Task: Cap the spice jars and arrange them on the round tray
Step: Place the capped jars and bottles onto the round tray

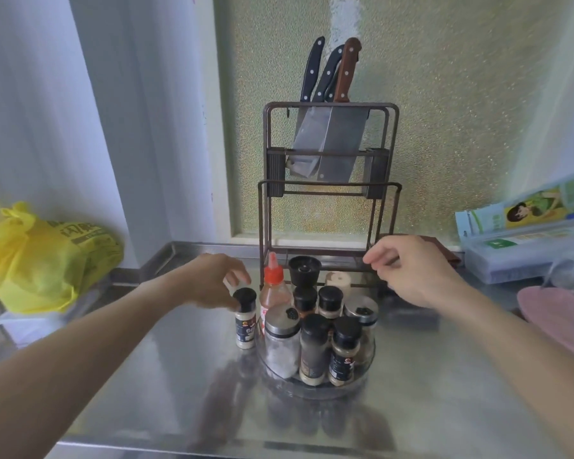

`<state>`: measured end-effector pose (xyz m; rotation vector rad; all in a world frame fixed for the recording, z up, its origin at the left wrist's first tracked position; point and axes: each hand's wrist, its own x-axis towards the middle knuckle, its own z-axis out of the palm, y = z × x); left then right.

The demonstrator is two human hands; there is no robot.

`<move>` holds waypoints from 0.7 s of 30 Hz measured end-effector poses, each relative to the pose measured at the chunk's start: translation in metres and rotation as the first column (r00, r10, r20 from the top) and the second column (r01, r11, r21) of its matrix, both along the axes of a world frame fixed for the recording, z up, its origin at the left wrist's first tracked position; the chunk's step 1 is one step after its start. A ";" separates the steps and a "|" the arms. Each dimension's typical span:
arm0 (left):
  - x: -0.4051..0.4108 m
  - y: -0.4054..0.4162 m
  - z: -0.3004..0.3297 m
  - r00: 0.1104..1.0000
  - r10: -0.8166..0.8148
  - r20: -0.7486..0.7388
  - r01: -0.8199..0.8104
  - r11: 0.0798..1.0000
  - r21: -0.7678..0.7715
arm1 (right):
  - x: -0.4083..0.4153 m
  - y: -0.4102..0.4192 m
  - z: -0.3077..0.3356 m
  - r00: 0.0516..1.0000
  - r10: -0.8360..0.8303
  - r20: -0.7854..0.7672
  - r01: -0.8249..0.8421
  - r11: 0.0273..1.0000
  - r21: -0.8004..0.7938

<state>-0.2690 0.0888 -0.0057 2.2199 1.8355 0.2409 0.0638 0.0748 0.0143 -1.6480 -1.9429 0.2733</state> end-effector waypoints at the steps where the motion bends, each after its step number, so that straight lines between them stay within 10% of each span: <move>1: 0.001 -0.001 -0.005 1.000 -0.008 0.009 0.008 1.000 0.002 | 0.005 0.000 0.000 1.000 -0.006 -0.021 0.005 1.000 -0.004; 14: -0.005 -0.031 0.032 0.982 0.114 0.148 -0.155 0.937 0.313 | 0.007 -0.018 -0.003 0.974 0.083 -0.209 -0.085 0.996 0.000; 21: 0.058 -0.052 0.123 0.973 -0.131 0.193 0.025 0.881 0.472 | -0.027 -0.027 0.036 0.902 0.275 -0.332 -0.236 0.960 0.153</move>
